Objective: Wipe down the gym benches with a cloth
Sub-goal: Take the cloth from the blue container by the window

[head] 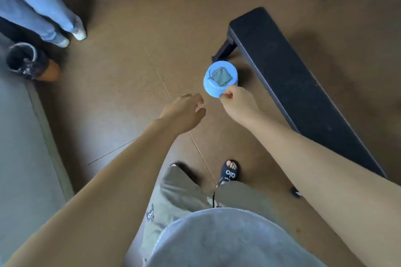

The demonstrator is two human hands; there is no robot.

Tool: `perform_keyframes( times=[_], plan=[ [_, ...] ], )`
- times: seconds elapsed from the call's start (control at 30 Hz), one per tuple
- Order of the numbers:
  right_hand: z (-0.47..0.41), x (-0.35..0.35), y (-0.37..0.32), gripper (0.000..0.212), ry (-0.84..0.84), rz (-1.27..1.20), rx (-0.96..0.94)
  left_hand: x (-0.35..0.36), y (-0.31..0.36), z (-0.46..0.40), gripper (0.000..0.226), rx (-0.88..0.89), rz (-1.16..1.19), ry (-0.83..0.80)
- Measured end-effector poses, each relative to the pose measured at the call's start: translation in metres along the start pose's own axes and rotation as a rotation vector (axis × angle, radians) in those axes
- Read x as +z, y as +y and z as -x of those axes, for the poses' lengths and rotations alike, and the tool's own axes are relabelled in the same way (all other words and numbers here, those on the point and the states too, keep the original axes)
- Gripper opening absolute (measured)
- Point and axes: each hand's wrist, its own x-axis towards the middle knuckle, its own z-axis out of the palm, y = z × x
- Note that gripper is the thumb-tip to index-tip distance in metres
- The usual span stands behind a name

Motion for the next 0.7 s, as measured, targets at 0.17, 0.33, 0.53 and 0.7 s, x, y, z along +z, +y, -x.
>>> perform_keyframes(
  times=[0.17, 0.33, 0.53, 0.7],
  plan=[
    [-0.051, -0.017, 0.015, 0.021, 0.027, -0.046, 0.138, -0.010, 0.013, -0.064, 0.035, 0.050, -0.029, -0.107],
    [-0.116, -0.018, 0.021, 0.030, 0.086, -0.169, 0.269, -0.024, -0.002, -0.151, 0.036, 0.104, -0.087, -0.244],
    [-0.220, 0.008, 0.043, 0.049, 0.113, -0.264, 0.367, -0.018, -0.034, -0.277, 0.042, 0.158, -0.178, -0.249],
    [-0.322, 0.059, 0.097, 0.054, 0.101, -0.256, 0.358, 0.037, -0.065, -0.381, 0.044, 0.154, -0.132, -0.198]
  ],
)
